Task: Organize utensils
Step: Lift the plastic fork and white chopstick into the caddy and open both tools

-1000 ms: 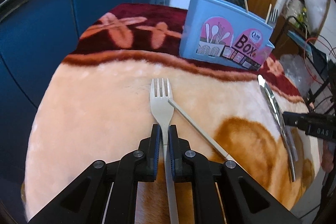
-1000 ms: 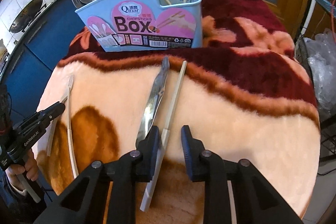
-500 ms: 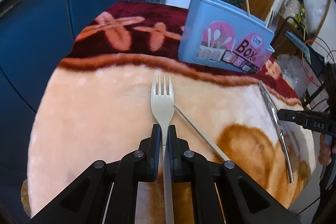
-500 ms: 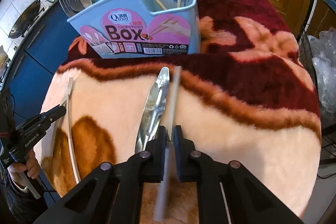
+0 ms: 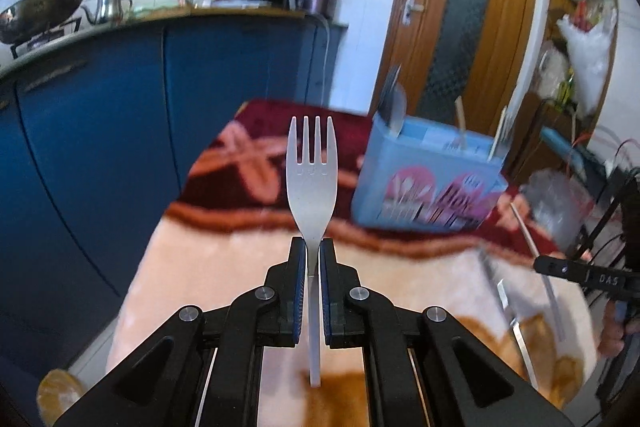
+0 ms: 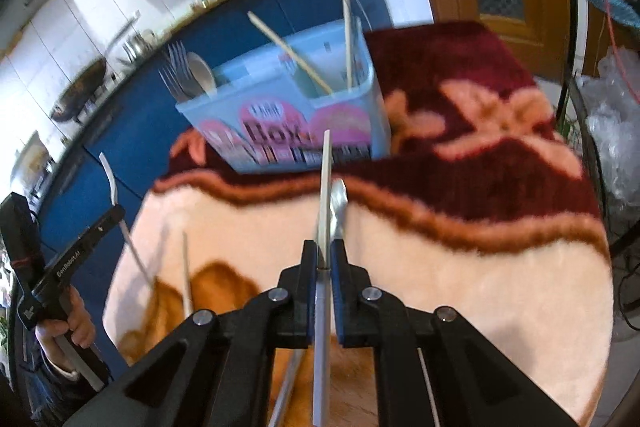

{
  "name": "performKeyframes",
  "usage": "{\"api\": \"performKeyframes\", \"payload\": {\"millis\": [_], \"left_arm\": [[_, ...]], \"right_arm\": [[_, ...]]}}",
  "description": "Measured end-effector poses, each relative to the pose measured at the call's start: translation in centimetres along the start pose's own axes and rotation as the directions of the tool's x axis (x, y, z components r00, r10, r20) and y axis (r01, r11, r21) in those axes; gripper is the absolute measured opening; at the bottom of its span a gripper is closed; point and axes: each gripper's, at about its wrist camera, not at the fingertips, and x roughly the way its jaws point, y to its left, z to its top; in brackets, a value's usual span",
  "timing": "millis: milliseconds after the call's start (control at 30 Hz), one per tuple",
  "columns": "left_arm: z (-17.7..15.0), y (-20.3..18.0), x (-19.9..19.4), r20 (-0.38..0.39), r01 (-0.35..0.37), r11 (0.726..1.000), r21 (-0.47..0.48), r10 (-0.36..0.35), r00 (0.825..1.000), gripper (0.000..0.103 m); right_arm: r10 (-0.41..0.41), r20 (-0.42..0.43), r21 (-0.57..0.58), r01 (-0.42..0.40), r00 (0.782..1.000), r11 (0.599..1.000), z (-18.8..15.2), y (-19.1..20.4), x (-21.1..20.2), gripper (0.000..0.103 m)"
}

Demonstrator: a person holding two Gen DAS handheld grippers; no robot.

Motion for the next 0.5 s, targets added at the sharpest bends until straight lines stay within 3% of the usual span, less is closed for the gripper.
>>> {"api": "performKeyframes", "payload": {"millis": [267,500], "left_arm": [[2.8,-2.6,-0.7,0.123,0.075,0.997,-0.002,-0.074,0.990,0.006],[6.2,-4.4,-0.8,0.200,0.131,0.991,0.010,-0.130,0.971,0.006]], "right_arm": [[0.023,0.215,-0.015,-0.020,0.976,1.000,1.0,1.0,-1.7,0.009],[0.033,0.284,-0.011,-0.031,0.958,0.999,1.5,0.8,-1.6,0.009]]}}
